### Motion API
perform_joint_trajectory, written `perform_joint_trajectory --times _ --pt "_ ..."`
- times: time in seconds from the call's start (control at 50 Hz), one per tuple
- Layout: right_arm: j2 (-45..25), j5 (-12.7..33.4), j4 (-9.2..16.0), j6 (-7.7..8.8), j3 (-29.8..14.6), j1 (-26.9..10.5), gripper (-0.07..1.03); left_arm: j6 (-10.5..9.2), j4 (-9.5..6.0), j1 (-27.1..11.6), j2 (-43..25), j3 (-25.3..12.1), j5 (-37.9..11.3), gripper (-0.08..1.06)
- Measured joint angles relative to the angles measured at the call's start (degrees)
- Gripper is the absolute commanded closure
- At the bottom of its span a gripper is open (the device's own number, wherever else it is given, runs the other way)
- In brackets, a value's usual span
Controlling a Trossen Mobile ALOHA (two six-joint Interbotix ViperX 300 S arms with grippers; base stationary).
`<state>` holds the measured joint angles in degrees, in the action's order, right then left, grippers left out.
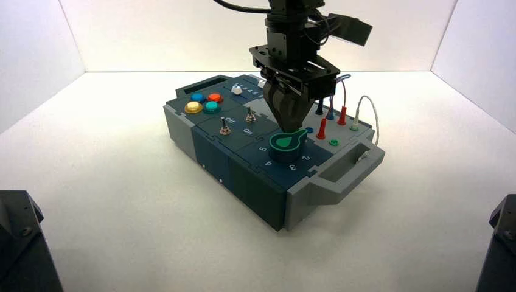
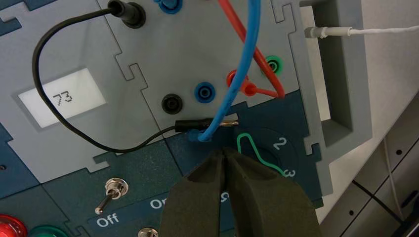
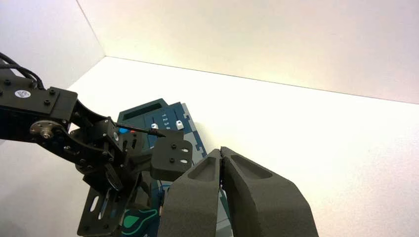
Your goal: Turn the knob to position 1.
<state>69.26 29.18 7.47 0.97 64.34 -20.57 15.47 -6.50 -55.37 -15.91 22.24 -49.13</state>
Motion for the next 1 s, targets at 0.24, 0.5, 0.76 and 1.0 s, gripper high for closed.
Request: perform_joint_trajectory --times 0.24,0.5,0.76,1.0 --pt "0.0 0.0 0.1 0.00 0.0 0.0 0.99 0.00 0.09 0.0 -0.2 -0.1 0.1 1.01" --pt "0.0 0.0 0.0 0.09 0.0 -0.1 0.99 0.09 0.62 -0.1 -0.2 -0.2 0.0 1.01" --pt "0.0 0.0 0.1 0.00 0.0 0.0 0.99 0.09 1.23 1.0 -0.3 -0.2 0.1 1.01" --pt "0.0 0.0 0.2 0.00 0.1 0.0 0.99 0.44 1.93 3.2 0.2 -0.2 0.0 1.01"
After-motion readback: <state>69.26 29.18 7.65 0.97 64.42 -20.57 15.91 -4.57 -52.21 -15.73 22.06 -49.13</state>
